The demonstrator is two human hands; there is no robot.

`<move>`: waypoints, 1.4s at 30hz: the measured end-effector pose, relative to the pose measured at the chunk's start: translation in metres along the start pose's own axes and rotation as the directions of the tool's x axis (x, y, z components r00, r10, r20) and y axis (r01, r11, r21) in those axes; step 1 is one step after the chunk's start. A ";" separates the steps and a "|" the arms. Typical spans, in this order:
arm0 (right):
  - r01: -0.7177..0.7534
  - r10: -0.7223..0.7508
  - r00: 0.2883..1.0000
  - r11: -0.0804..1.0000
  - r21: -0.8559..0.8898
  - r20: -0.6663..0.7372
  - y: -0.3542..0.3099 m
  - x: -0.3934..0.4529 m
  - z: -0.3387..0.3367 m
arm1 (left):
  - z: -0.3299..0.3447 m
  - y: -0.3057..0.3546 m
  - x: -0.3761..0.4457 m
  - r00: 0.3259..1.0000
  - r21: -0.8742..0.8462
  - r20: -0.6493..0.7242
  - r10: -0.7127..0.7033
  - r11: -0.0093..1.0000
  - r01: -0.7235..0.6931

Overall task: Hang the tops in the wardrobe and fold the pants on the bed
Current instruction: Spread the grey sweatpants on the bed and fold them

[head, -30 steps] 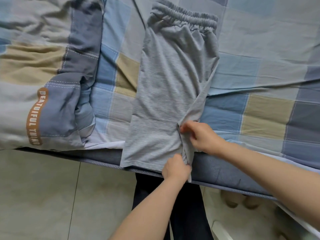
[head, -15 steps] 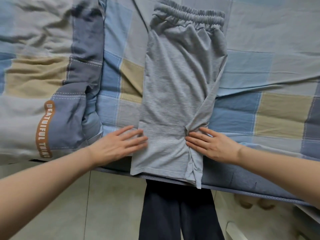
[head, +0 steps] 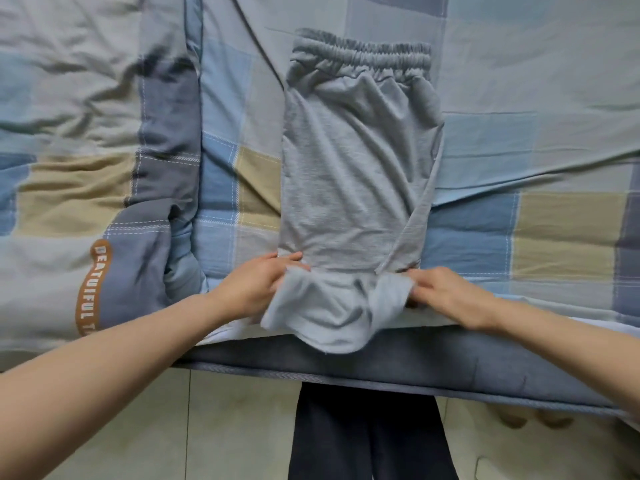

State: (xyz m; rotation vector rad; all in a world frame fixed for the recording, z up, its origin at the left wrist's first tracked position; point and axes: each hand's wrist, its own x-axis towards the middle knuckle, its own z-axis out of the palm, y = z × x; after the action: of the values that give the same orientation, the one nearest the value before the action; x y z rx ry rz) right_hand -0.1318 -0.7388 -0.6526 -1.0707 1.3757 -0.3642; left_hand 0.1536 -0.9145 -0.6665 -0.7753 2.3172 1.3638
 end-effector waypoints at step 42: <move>0.215 -0.294 0.948 0.313 -0.925 0.121 0.039 0.016 -0.070 | -0.026 0.009 0.055 0.933 0.761 0.238 0.268 0.545 -0.351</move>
State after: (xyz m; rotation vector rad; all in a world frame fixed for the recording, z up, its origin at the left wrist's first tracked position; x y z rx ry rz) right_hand -0.2056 -0.7588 -0.6809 -2.2991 1.4665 0.2662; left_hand 0.1039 -0.9491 -0.6771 0.0062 2.6745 0.2837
